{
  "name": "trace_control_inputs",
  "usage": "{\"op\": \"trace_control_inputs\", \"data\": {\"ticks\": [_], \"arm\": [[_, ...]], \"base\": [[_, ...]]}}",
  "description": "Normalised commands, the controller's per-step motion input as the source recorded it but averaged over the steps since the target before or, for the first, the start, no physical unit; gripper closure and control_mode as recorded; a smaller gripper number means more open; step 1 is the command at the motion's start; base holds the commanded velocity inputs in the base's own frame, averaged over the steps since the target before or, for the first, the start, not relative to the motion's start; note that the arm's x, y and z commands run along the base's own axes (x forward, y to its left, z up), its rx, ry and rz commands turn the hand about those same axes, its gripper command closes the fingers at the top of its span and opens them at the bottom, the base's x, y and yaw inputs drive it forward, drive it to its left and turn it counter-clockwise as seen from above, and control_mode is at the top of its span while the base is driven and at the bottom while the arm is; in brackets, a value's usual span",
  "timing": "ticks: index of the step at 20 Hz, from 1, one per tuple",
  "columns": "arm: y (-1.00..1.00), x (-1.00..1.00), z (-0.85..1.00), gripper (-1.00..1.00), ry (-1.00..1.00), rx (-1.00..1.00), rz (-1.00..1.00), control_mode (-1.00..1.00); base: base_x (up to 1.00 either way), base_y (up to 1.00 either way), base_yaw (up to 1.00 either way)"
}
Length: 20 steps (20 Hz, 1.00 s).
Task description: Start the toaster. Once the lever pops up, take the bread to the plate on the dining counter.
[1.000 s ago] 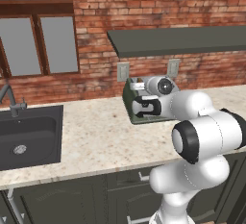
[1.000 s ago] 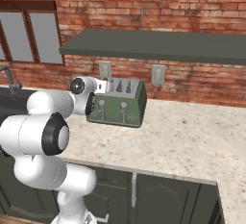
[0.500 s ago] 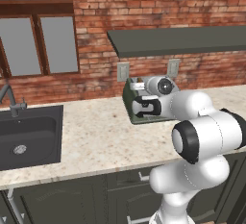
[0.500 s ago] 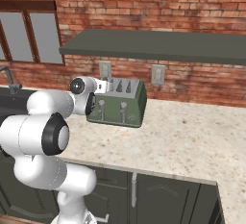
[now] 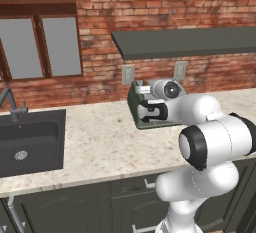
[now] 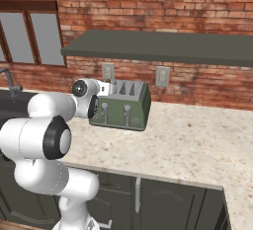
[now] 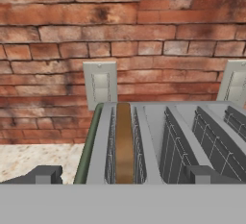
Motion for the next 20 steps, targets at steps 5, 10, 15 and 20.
{"op": "trace_control_inputs", "data": {"ticks": [5,10,15,20], "arm": [[0.0,0.0,0.0,-1.0,0.0,0.0,0.0,-1.0],[0.0,0.0,0.0,-1.0,0.0,0.0,0.0,-1.0],[0.0,0.0,0.0,-1.0,0.0,0.0,0.0,-1.0],[0.0,0.0,0.0,-1.0,0.0,0.0,0.0,-1.0]], "base": [[0.0,0.0,0.0],[0.0,0.0,0.0],[0.0,0.0,0.0],[0.0,0.0,0.0]]}}
